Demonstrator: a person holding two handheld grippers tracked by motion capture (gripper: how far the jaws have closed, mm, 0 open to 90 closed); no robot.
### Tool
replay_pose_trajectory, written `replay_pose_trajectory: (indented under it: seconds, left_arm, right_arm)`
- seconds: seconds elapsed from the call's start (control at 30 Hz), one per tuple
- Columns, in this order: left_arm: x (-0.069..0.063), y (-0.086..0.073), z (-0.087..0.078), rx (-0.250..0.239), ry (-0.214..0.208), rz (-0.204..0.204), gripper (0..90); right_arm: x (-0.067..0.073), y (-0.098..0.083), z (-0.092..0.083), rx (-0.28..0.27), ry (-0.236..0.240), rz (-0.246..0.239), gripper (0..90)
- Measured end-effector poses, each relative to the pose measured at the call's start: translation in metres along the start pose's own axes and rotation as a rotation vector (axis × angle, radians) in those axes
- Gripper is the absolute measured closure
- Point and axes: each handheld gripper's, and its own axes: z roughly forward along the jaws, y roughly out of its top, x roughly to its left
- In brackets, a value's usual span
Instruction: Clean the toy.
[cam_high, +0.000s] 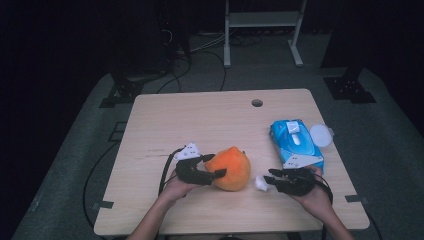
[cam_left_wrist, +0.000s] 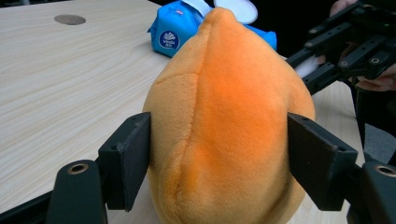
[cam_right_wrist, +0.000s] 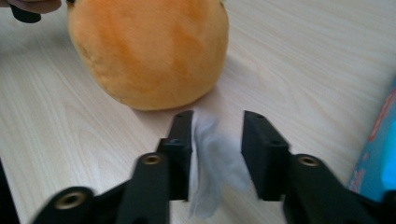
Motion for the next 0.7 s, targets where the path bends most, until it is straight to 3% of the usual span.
replay_pose_trajectory:
  seconds: [0.1,0.2,0.23,0.27,0.3,0.33,0.37,0.43,0.53,0.6,0.63,0.67,0.7]
  left_arm:
    - [-0.002,0.000,0.002,-0.004,-0.011,0.002,26.9]
    - [-0.006,0.002,0.004,-0.001,-0.010,0.020,26.8]
    - [-0.013,0.004,0.006,0.004,-0.008,0.054,26.8]
    - [-0.013,0.004,0.006,0.004,-0.008,0.054,26.7]
    - [-0.020,0.005,0.009,0.017,-0.012,0.093,26.6]
    - [-0.020,0.005,0.009,0.017,-0.012,0.093,26.4]
    - [-0.027,0.007,0.010,0.029,-0.011,0.134,26.2]
    - [-0.029,0.008,0.011,0.037,-0.023,0.154,25.9]
    - [-0.029,0.008,0.011,0.046,-0.059,0.157,25.0]
    - [-0.029,0.009,0.008,0.067,-0.134,0.174,25.1]
    - [-0.029,0.010,0.006,0.090,-0.231,0.178,25.5]
    - [-0.030,0.011,0.004,0.106,-0.289,0.185,25.5]
    - [-0.033,0.011,0.003,0.127,-0.309,0.212,24.6]
  right_arm:
    - [-0.005,-0.001,-0.002,-0.019,0.014,0.021,52.0]
    - [-0.003,0.001,-0.002,-0.035,0.035,0.016,50.7]
    - [0.001,0.004,-0.002,-0.060,0.061,0.010,50.2]
    - [0.001,0.004,-0.002,-0.060,0.061,0.010,50.2]
    - [0.006,0.007,-0.003,-0.091,0.082,0.006,50.3]
    - [0.009,0.008,-0.004,-0.107,0.086,0.002,50.8]
    - [0.010,0.010,-0.005,-0.125,0.087,0.001,52.5]
    - [0.012,0.012,-0.008,-0.148,0.099,0.018,57.7]
    - [0.012,0.014,-0.009,-0.156,0.119,0.030,61.0]
    - [0.012,0.015,-0.007,-0.147,0.134,0.029,62.9]
    - [0.012,0.014,-0.004,-0.124,0.150,0.025,63.5]
    - [0.013,0.014,-0.002,-0.111,0.163,0.022,63.4]
    - [0.014,0.013,-0.001,-0.091,0.183,0.014,63.6]
